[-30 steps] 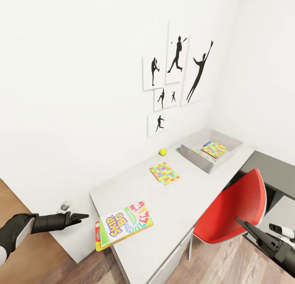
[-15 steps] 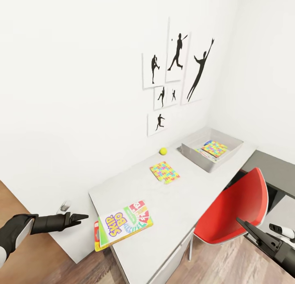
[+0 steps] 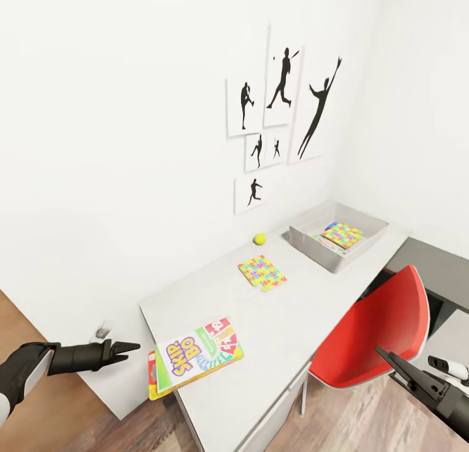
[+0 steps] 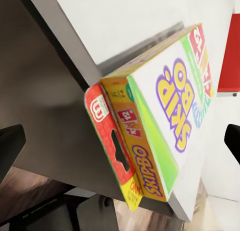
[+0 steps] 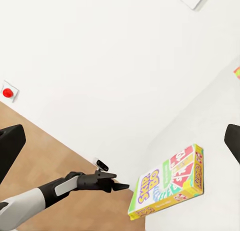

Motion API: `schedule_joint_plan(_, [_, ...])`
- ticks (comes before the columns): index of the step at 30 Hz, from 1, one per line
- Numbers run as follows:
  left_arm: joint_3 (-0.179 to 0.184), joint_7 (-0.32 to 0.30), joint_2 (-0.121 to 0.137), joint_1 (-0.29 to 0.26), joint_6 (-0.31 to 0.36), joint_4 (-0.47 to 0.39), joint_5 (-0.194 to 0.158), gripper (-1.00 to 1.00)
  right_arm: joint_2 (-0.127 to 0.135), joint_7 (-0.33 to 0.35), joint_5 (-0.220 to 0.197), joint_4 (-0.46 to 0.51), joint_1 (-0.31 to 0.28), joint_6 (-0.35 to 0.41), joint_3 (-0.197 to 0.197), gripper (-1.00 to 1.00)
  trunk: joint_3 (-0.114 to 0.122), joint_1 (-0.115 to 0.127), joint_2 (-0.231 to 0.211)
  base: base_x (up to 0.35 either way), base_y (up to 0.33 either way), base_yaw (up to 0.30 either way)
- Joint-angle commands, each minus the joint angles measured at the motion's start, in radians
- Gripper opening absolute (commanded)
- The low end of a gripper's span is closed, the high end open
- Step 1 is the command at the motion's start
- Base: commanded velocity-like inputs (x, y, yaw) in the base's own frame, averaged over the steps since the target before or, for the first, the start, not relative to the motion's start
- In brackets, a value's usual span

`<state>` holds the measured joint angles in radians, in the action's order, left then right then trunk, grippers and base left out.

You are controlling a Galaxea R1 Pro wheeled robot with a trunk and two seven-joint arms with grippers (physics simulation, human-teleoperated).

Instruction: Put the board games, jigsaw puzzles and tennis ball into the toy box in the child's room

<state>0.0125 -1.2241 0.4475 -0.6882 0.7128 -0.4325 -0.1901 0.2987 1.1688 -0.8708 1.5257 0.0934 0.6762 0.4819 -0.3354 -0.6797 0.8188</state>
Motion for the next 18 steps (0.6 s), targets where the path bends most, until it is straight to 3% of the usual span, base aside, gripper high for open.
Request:
schedule_joint_plan(1, [0.001,-0.002,0.0,-0.001,0.009,0.0,-0.004,1.0,0.0,-0.001,-0.007,0.0,0.0,0.007,0.0,1.0,-0.004,-0.004,0.008,0.0,0.0,0.0])
schedule_joint_plan(9, [0.001,-0.002,0.0,-0.001,0.01,0.002,-0.004,1.0,0.0,-0.001,-0.007,-0.001,0.0,0.007,0.0,1.0,-0.029,-0.035,0.064,0.0,0.0,0.0])
schedule_joint_plan(18, [0.005,-0.003,-0.002,-0.001,0.01,0.003,0.001,1.0,0.0,-0.002,-0.007,0.0,0.0,0.007,-0.001,1.0,-0.029,-0.035,0.064,0.0,0.0,0.0])
